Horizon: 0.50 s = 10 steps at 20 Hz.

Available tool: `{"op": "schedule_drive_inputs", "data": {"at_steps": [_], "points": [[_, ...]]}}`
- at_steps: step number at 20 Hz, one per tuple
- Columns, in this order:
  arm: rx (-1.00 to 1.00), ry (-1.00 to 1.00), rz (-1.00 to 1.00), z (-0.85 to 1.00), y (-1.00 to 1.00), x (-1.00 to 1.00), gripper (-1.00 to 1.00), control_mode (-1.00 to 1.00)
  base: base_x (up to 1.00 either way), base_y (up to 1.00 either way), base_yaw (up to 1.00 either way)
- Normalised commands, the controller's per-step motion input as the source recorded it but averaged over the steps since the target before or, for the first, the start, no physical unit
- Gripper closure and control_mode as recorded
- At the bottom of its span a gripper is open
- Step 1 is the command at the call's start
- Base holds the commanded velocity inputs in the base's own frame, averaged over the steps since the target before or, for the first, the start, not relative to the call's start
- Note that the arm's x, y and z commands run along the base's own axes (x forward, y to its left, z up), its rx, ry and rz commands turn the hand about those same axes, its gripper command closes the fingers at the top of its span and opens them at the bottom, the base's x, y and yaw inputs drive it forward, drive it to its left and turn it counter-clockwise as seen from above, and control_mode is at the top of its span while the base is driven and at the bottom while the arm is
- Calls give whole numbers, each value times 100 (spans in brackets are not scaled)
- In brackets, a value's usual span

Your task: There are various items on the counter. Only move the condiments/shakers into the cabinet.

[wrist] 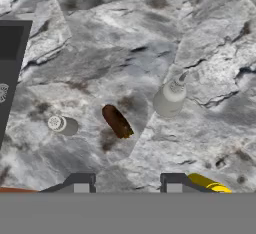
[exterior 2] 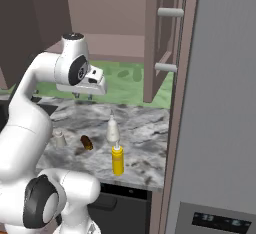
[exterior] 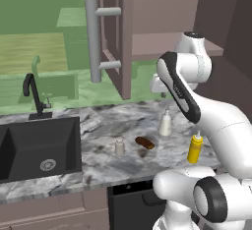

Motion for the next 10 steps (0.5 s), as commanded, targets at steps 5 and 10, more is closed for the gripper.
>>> {"op": "schedule_drive_inputs", "data": {"at_steps": [5, 10], "points": [[0, -1, -3, -2, -7, -42, -100, -100, 0, 0, 0], [7, 0, -27, -24, -63, -97, -100, -100, 0, 0, 0]]}}
